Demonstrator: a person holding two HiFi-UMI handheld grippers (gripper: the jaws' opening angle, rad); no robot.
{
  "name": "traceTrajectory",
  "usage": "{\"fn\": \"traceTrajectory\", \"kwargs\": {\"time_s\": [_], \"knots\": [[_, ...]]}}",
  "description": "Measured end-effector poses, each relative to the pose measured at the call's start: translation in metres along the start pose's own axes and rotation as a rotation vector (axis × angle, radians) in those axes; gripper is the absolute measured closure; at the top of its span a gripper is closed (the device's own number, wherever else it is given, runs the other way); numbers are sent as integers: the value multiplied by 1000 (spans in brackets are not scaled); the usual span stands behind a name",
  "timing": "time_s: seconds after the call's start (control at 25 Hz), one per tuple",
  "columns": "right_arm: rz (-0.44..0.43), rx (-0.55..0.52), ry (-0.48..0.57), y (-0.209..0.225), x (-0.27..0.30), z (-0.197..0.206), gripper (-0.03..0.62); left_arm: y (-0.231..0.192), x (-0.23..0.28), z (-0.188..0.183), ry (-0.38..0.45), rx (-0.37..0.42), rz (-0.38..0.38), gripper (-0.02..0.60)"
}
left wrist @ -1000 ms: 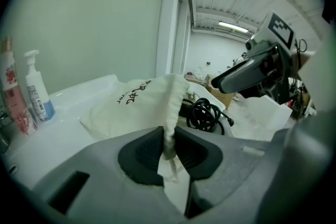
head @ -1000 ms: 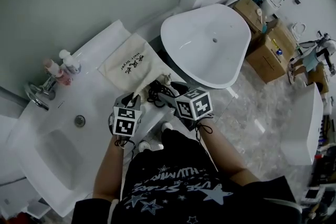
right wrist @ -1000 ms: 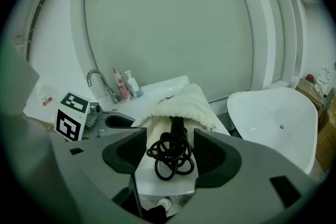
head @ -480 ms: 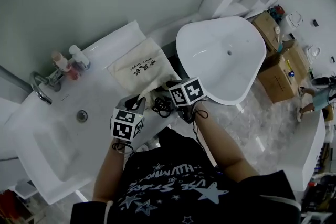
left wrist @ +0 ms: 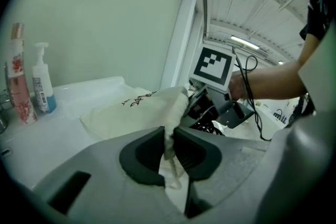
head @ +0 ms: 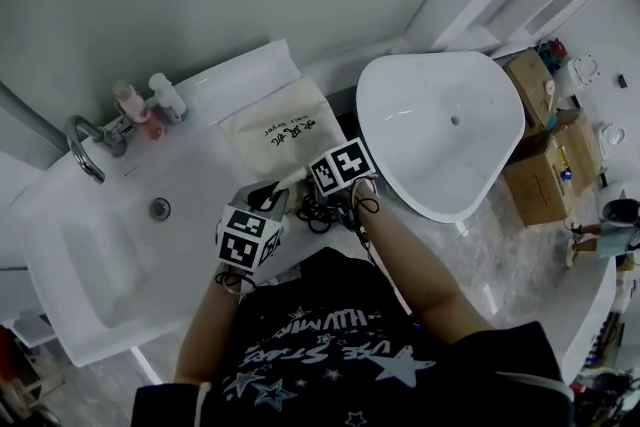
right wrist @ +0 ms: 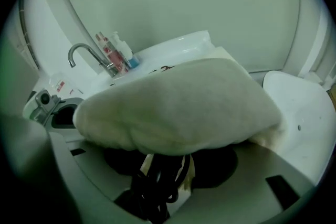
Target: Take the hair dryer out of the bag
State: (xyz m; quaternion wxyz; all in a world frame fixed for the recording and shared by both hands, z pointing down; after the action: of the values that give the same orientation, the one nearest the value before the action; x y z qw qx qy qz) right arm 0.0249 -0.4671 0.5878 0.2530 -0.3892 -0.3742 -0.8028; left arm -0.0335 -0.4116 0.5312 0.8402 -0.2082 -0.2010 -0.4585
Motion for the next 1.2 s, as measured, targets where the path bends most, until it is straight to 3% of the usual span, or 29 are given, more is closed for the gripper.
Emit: {"fn": "traceTrajectory", "kwargs": {"time_s": [0.08, 0.36, 0.56, 1.2], "knots": [[31, -5, -22, 3, 5, 2, 389, 1, 0, -1, 1, 2, 1, 526], [51, -61, -114, 0, 19, 8, 391, -4, -1, 3, -3, -2, 2, 526], [89, -5, -122, 2, 18, 5, 418, -8, 2, 4, -8, -6, -5, 526], [42, 5, -134, -32, -13, 37, 425, -10, -7, 3, 3, 20, 1, 526]]}}
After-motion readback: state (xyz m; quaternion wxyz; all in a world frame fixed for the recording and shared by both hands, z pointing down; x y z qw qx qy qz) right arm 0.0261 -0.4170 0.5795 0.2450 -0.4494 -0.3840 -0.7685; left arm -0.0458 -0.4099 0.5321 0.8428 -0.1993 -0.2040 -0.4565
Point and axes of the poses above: the fingertips, and each gripper's own axes: x forward along the fingers, y to its right, z out of its underside, the point moved 1 cm from there along -x, backward along the fingers, and after that the axes turned 8 degrees about -z, right-handed, at the moved point
